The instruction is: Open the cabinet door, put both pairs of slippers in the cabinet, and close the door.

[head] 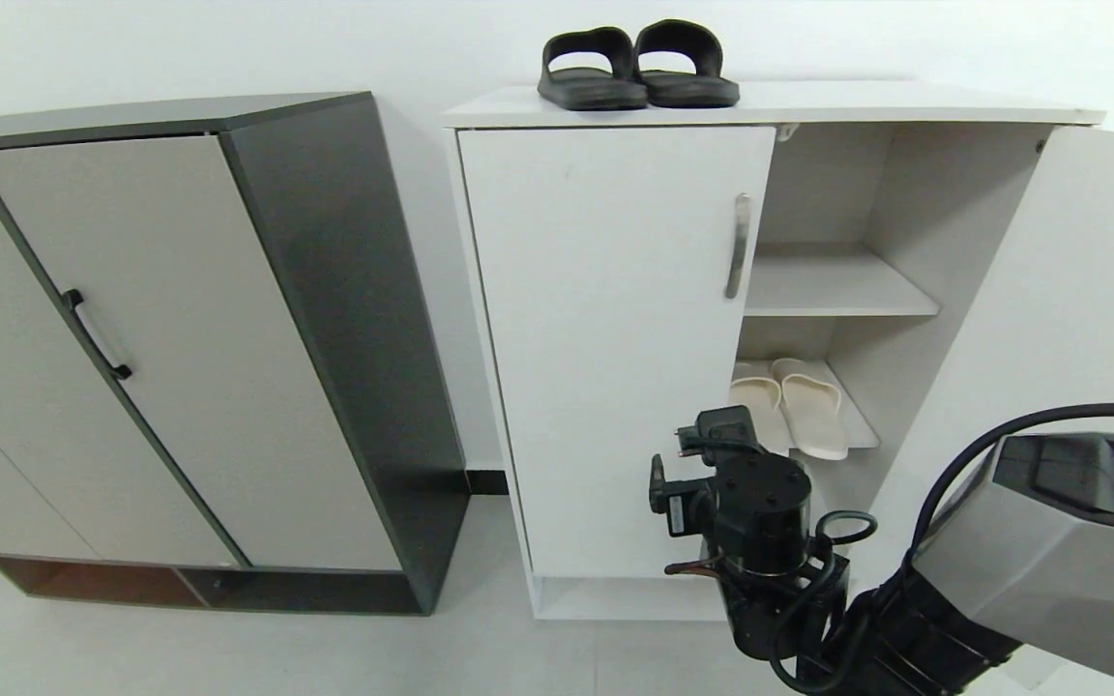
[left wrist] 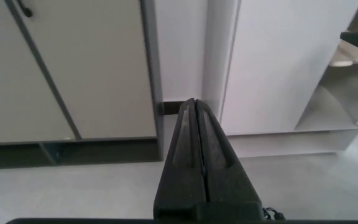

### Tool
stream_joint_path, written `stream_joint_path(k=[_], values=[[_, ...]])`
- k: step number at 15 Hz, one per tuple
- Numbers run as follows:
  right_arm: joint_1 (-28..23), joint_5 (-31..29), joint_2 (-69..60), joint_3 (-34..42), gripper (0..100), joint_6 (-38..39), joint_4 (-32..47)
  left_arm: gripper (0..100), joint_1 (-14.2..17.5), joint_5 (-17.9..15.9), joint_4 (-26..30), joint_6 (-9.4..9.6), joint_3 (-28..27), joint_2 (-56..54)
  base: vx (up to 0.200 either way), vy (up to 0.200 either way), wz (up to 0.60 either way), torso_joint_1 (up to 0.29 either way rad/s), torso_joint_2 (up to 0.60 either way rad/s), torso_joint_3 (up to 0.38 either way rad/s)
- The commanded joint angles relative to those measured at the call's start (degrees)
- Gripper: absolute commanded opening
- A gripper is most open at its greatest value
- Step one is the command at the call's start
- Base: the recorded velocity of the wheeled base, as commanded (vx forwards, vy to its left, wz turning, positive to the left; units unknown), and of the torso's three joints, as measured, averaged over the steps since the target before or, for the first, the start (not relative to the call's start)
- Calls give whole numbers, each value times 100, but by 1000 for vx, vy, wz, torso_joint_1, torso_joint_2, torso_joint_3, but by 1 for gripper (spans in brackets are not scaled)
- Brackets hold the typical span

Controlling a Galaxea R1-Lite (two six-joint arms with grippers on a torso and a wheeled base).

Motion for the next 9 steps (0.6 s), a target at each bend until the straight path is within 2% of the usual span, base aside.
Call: stream_joint_path(k=[1, 9], values=[[2, 0, 17, 13, 100, -1, -10, 0, 0, 0, -1, 13, 0, 1, 0, 0, 0, 0, 0, 0], [2, 0, 78, 22, 100, 8, -28, 0, 0, 0, -1, 4, 0, 1, 0, 0, 0, 0, 0, 0]])
